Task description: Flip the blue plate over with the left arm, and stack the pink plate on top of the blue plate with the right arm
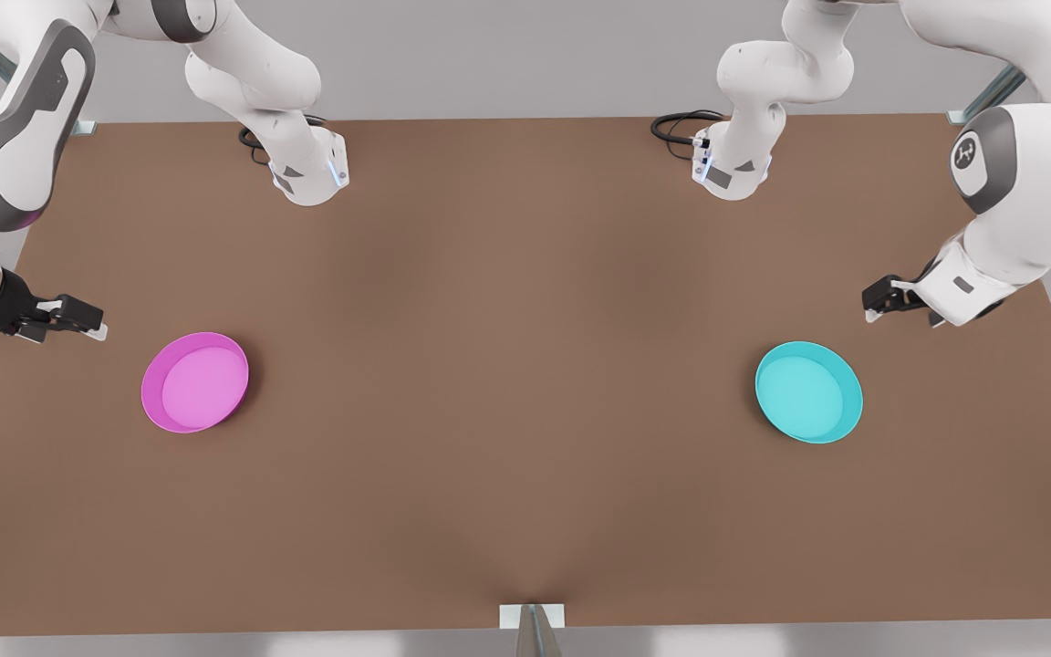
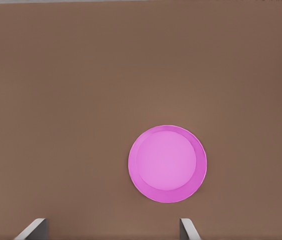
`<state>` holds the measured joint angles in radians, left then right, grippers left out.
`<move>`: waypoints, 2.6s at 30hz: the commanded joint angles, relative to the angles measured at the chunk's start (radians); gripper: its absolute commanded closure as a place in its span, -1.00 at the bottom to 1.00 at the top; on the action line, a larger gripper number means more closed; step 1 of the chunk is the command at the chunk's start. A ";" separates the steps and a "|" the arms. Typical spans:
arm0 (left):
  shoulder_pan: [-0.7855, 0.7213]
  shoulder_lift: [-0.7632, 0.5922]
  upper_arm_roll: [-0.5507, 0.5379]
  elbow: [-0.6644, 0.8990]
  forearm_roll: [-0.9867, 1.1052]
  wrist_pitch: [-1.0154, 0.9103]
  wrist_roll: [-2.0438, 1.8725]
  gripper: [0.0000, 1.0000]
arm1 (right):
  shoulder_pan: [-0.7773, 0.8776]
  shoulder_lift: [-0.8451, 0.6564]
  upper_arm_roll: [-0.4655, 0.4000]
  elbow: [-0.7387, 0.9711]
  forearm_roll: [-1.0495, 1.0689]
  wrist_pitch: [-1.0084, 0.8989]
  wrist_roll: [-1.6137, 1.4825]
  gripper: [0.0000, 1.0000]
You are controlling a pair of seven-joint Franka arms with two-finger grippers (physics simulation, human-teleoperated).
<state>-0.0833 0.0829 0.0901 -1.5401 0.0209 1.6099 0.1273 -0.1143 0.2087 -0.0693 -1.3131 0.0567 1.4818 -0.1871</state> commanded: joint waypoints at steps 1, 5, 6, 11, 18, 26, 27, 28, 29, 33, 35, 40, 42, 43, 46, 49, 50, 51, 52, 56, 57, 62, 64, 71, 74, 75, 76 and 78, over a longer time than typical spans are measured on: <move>0.005 0.000 0.000 0.000 -0.001 0.001 0.000 -1.00 | 0.001 0.000 -0.001 0.000 0.000 0.000 0.000 -1.00; 0.034 0.044 -0.012 0.015 0.004 0.002 -0.011 -1.00 | 0.001 0.000 -0.001 0.000 0.000 0.000 0.000 -1.00; 0.063 0.086 -0.013 0.017 -0.001 0.013 0.000 -1.00 | 0.001 0.000 0.000 -0.002 0.000 0.000 0.000 -1.00; 0.234 0.231 -0.004 0.014 -0.168 0.065 0.143 -0.99 | 0.002 0.000 0.000 0.000 0.000 0.000 0.000 -1.00; 0.306 0.422 -0.013 -0.179 -0.254 0.364 0.170 -0.99 | 0.002 0.000 0.000 -0.003 0.000 0.000 0.000 -1.00; 0.373 0.595 -0.039 -0.169 -0.458 0.545 0.227 -0.68 | 0.002 0.000 0.022 -0.002 -0.002 0.000 0.000 -1.00; 0.373 0.598 -0.039 -0.169 -0.458 0.547 0.227 -0.57 | 0.002 0.000 0.022 -0.002 -0.002 0.000 0.000 -1.00; 0.373 0.610 -0.039 -0.156 -0.455 0.547 0.248 -0.50 | 0.002 0.000 0.022 -0.003 -0.002 0.000 0.000 -1.00; 0.379 0.617 -0.039 -0.153 -0.455 0.547 0.275 -0.47 | 0.002 0.000 0.022 -0.003 -0.002 0.000 0.000 -1.00; 0.381 0.604 -0.035 -0.167 -0.409 0.506 0.327 -0.47 | 0.002 0.000 0.022 -0.003 -0.002 0.000 0.000 -1.00; 0.381 0.600 -0.032 -0.176 -0.388 0.490 0.327 -0.46 | 0.001 0.000 0.022 -0.003 -0.002 0.000 0.000 -1.00; 0.381 0.603 -0.032 -0.183 -0.326 0.512 0.321 -0.06 | 0.002 0.000 0.022 -0.003 -0.002 0.000 0.000 -1.00; 0.381 0.604 -0.032 -0.181 -0.325 0.510 0.321 0.11 | 0.002 0.000 0.022 -0.003 -0.002 0.000 0.000 -1.00; 0.381 0.601 -0.032 -0.181 -0.326 0.510 0.321 0.25 | 0.002 0.000 0.022 -0.003 0.000 0.000 0.000 -1.00; 0.381 0.591 -0.026 -0.183 -0.335 0.513 0.308 0.25 | 0.001 0.000 0.022 -0.003 0.000 0.000 0.000 -1.00; 0.381 0.590 -0.009 -0.190 -0.417 0.528 0.305 0.25 | 0.002 0.000 0.022 -0.003 0.000 0.000 0.000 -1.00; 0.381 0.592 -0.010 -0.209 -0.423 0.551 0.305 0.25 | 0.002 0.000 0.022 -0.003 -0.002 0.000 0.000 -1.00; 0.381 0.592 -0.010 -0.221 -0.443 0.571 0.305 0.24 | 0.002 0.000 0.022 -0.003 0.000 0.000 0.000 -1.00; 0.381 0.591 -0.009 -0.222 -0.467 0.573 0.305 0.24 | 0.002 0.000 0.022 -0.003 0.000 0.000 0.000 -1.00; 0.381 0.590 -0.010 -0.221 -0.477 0.571 0.305 0.28 | 0.002 0.000 0.022 -0.003 0.000 0.000 0.000 -1.00; 0.381 0.590 -0.010 -0.221 -0.478 0.573 0.305 0.28 | 0.002 0.000 0.022 -0.003 0.000 0.000 0.000 -1.00; 0.381 0.595 -0.009 -0.213 -0.523 0.604 0.284 0.26 | 0.002 0.000 0.022 -0.003 0.000 0.000 0.000 -1.00; 0.381 0.595 -0.009 -0.212 -0.523 0.608 0.282 0.27 | 0.002 0.000 0.023 -0.003 0.000 0.000 0.000 -1.00; 0.379 0.597 -0.010 -0.212 -0.523 0.608 0.279 0.57 | 0.002 0.006 0.022 -0.003 0.000 0.000 0.000 -1.00; 0.379 0.597 -0.012 -0.207 -0.524 0.604 0.279 0.57 | 0.002 0.006 0.023 -0.003 0.000 0.000 0.000 -1.00; 0.379 0.595 -0.012 -0.206 -0.529 0.601 0.278 0.57 | 0.002 0.006 0.023 -0.003 0.000 0.000 0.000 -1.00; 0.379 0.595 -0.012 -0.199 -0.529 0.594 0.278 0.57 | 0.002 0.006 0.023 -0.003 0.000 0.000 0.000 -1.00; 0.379 0.590 -0.012 -0.190 -0.547 0.590 0.279 0.57 | 0.002 0.006 0.026 -0.003 0.000 0.000 0.000 -1.00</move>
<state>0.2960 0.6734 0.0783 -1.7269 -0.4969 2.1992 0.4057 -0.1110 0.2148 -0.0429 -1.3162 0.0568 1.4818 -0.1871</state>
